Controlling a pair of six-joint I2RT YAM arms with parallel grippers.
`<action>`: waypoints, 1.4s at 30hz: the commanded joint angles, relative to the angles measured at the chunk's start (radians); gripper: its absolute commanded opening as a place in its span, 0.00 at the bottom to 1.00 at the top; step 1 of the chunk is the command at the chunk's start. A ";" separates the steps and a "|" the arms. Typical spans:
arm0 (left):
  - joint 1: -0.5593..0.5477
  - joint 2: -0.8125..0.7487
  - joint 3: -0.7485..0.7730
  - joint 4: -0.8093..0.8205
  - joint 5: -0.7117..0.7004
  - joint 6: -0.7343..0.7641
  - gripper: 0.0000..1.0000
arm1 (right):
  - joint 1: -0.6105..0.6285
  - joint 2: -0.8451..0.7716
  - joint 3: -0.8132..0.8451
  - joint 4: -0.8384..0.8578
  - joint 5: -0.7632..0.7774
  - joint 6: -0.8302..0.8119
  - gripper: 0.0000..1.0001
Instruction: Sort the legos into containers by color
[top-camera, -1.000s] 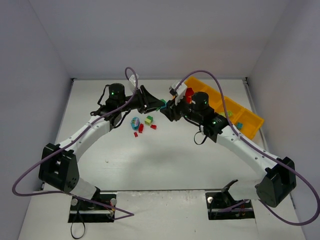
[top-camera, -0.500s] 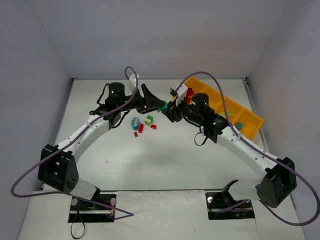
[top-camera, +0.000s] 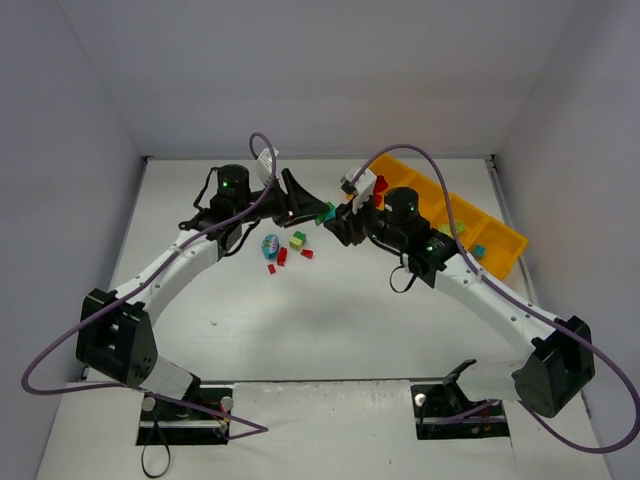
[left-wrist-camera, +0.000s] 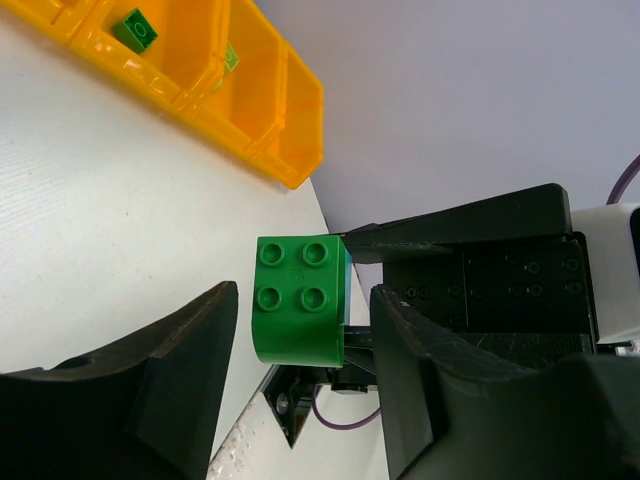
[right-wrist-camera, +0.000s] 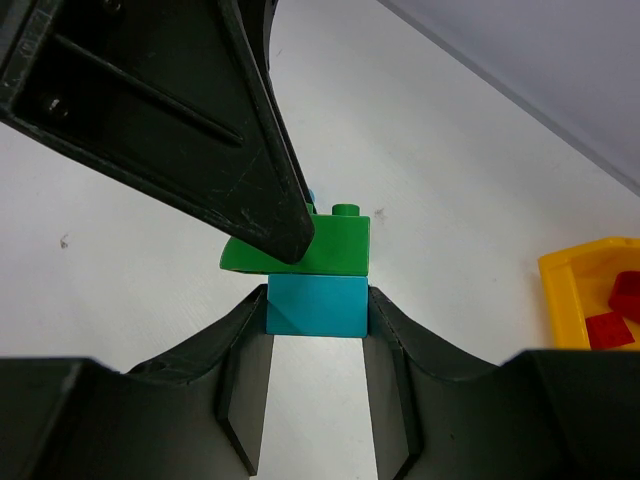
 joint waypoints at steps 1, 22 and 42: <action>-0.008 -0.059 0.035 0.067 0.001 -0.004 0.48 | 0.004 -0.047 0.001 0.059 0.007 -0.007 0.00; -0.040 -0.058 0.018 0.063 -0.001 -0.001 0.23 | 0.027 -0.050 -0.007 0.062 0.011 -0.004 0.00; -0.028 -0.055 0.044 0.086 0.010 -0.008 0.00 | 0.027 -0.091 -0.094 0.059 0.047 -0.007 0.00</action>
